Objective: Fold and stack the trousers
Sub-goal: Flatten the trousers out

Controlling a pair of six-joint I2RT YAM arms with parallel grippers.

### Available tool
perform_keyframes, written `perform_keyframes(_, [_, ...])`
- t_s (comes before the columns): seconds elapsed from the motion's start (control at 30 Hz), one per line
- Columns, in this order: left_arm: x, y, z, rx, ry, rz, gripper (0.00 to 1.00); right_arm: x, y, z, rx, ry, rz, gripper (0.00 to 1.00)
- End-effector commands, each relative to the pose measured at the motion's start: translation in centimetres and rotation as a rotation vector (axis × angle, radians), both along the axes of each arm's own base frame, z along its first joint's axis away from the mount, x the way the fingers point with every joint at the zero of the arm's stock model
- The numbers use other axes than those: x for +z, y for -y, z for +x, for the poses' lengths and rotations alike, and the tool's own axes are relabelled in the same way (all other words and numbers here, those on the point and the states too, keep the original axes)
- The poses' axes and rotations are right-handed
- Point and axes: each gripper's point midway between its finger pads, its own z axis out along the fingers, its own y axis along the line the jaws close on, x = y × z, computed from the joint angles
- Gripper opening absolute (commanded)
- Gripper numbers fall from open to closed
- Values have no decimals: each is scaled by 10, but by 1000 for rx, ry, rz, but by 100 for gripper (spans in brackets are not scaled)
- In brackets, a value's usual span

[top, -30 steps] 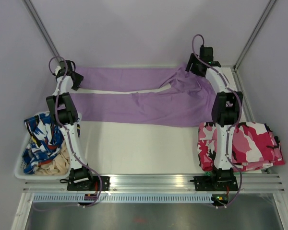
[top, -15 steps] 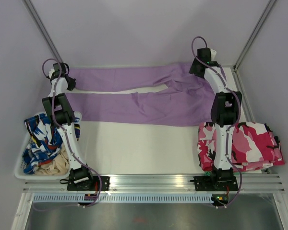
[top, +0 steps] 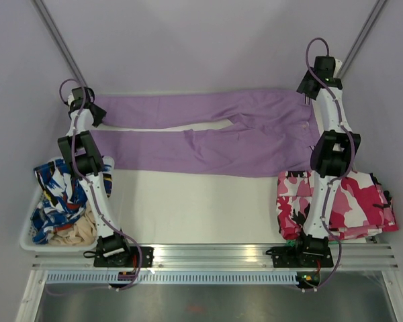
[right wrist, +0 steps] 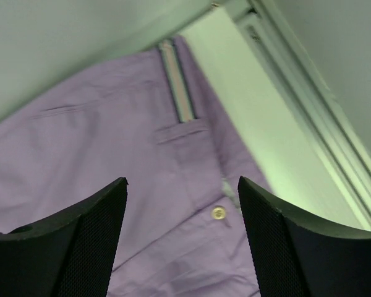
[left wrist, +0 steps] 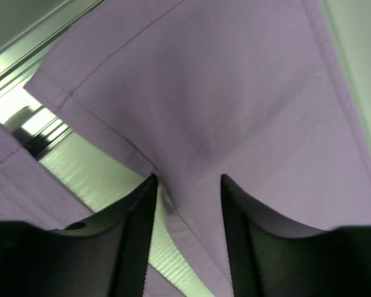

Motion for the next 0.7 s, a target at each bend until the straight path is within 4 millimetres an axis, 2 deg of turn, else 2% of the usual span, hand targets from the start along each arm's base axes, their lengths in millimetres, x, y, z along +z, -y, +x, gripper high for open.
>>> perform_keyframes(0.0, [77,7,26,-131,168,105,55,79,-54,21,179,211,57,80])
perform_keyframes(0.07, [96,22,35,-179,205,158,61,74,-65,24,209,216,70,80])
perform_keyframes(0.1, [112,27,37,-202,230,190,63,73,-73,26,226,222,73,81])
perform_keyframes(0.17, [132,46,44,-269,258,257,69,53,-86,26,244,180,100,80])
perform_keyframes(0.2, [149,52,45,-287,283,284,71,45,-94,26,247,166,130,80])
perform_keyframes(0.23, [157,64,46,-323,291,316,74,30,-102,26,260,137,164,80])
perform_keyframes(0.27, [167,71,47,-338,304,335,75,21,-116,25,282,121,188,78])
perform_keyframes(0.3, [187,75,45,-349,339,362,78,13,-124,24,294,104,199,77])
perform_keyframes(0.33, [192,87,45,-389,347,377,79,-3,-127,19,273,74,207,76])
perform_keyframes(0.37, [198,90,44,-396,356,387,79,-13,-126,15,264,50,208,76])
perform_keyframes(0.4, [203,94,42,-413,365,383,80,-19,-145,12,283,34,203,73])
perform_keyframes(0.43, [213,100,39,-422,382,381,81,-38,-146,4,259,-8,212,71])
perform_keyframes(0.53, [222,115,36,-459,406,354,84,-75,-131,-16,171,-102,191,66])
perform_keyframes(0.67, [227,137,31,-502,420,345,84,-102,-109,-38,107,-188,167,63])
